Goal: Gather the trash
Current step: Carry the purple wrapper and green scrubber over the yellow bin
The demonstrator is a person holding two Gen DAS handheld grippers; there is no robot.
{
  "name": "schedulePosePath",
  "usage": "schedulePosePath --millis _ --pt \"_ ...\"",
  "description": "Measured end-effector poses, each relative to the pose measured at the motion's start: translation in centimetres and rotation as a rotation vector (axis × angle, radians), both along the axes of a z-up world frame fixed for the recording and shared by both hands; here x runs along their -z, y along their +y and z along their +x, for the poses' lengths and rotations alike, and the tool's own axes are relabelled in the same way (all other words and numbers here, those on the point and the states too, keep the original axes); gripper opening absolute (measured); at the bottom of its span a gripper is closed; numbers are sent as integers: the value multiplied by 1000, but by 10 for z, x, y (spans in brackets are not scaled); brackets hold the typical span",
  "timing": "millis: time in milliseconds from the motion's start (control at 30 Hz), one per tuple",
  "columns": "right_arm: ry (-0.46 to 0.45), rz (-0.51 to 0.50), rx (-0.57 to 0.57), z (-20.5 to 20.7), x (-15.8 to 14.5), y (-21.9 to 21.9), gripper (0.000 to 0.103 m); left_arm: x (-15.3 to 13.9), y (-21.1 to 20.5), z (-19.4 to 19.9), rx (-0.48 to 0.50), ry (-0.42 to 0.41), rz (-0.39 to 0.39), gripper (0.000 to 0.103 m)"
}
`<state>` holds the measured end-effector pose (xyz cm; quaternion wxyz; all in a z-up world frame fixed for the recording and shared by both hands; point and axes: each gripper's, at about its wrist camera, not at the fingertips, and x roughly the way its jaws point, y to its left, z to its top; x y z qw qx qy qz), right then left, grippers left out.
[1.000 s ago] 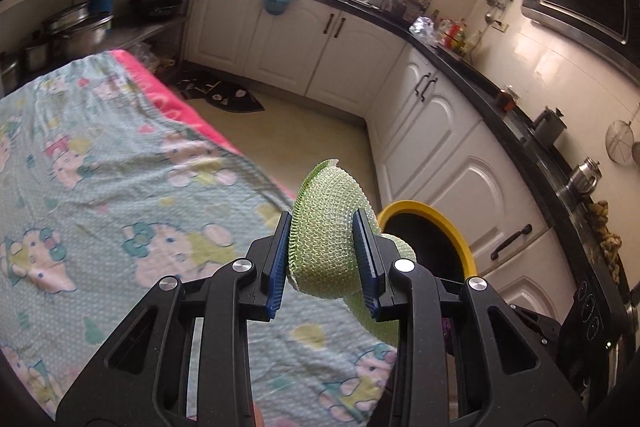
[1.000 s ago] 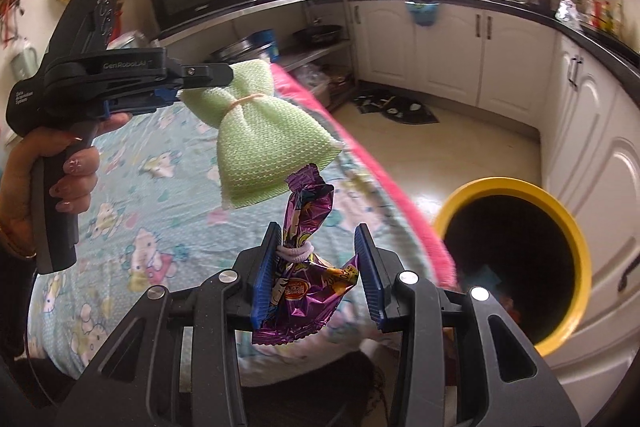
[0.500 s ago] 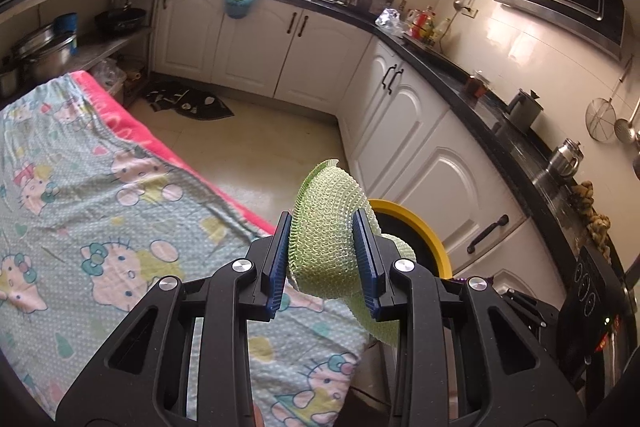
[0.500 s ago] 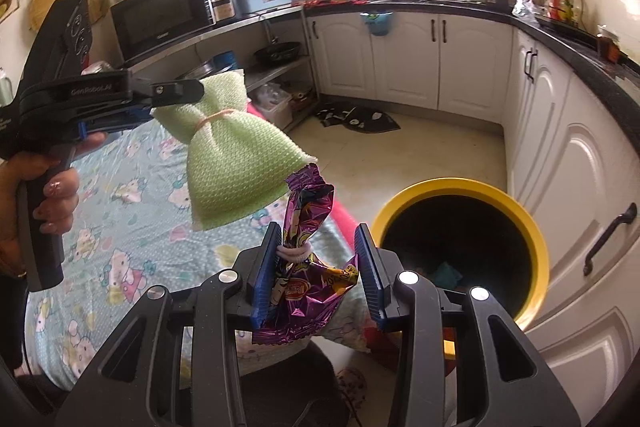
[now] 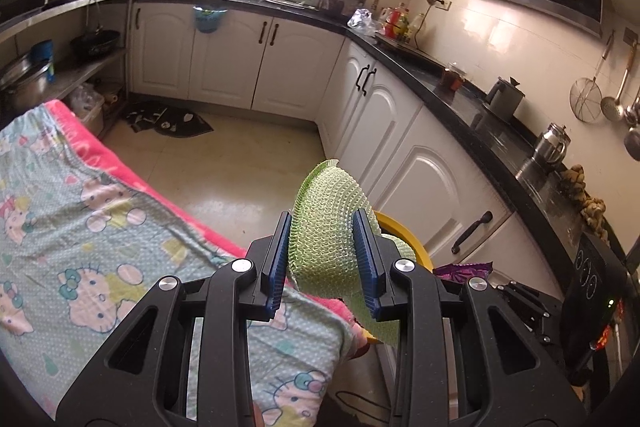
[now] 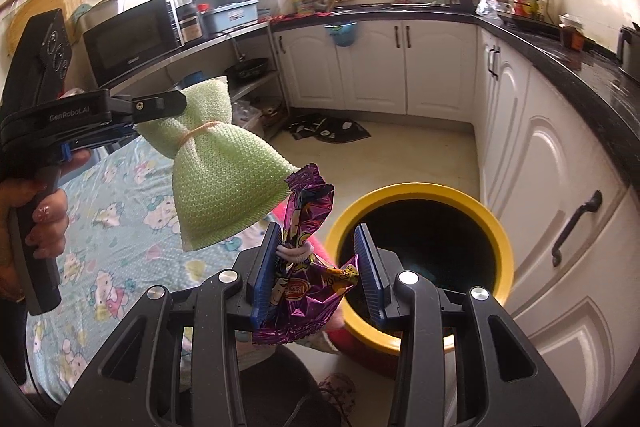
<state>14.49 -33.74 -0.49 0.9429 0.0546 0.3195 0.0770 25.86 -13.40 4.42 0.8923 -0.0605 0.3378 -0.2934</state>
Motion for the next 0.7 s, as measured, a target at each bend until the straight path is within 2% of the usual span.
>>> schedulePosePath --millis 233,433,700 --pt "7 12 89 3 9 -28 36 10 -36 7 32 -12 12 25" --pt "45 24 154 12 27 -54 36 29 -75 17 66 -6 63 25" --pt "97 19 184 29 49 -71 37 57 -109 33 93 18 121 25"
